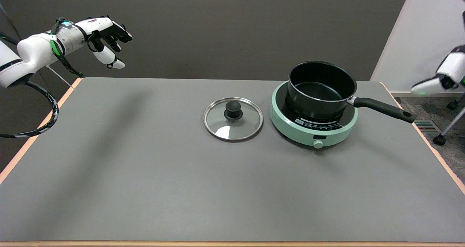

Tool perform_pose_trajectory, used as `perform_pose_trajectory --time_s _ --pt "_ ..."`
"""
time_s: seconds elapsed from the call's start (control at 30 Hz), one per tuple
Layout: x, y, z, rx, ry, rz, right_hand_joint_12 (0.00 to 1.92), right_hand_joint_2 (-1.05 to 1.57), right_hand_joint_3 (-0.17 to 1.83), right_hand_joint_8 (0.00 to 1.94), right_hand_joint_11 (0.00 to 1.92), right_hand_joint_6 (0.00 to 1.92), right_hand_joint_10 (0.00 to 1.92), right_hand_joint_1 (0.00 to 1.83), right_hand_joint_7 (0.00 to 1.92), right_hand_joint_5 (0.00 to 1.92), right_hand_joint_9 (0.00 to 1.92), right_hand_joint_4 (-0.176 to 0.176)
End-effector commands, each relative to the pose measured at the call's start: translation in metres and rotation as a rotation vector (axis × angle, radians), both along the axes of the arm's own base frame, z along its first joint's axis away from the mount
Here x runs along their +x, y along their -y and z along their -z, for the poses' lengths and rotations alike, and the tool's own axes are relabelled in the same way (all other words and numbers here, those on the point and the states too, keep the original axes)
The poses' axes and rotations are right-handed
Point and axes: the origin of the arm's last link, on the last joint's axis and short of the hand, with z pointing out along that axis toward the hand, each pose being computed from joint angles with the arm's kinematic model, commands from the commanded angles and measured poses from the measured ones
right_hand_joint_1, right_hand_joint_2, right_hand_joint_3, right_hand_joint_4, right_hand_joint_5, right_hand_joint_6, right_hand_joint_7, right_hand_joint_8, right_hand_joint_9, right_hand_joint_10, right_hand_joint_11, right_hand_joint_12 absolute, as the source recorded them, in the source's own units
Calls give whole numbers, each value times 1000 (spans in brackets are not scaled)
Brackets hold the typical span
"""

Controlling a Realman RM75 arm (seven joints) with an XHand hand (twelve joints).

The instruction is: Pick up the pot.

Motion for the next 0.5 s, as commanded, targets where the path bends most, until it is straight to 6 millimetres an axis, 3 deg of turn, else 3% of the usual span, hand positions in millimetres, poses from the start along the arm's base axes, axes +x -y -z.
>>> perform_pose_trajectory --time_s 0.03,0.5 --pt "-55 0 64 -106 -237 141 20 -1015 973 20 20 20 20 1423 20 20 20 -176" --pt "-93 11 110 -178 -178 168 39 -1005 811 39 39 39 39 1426 39 39 39 -176"
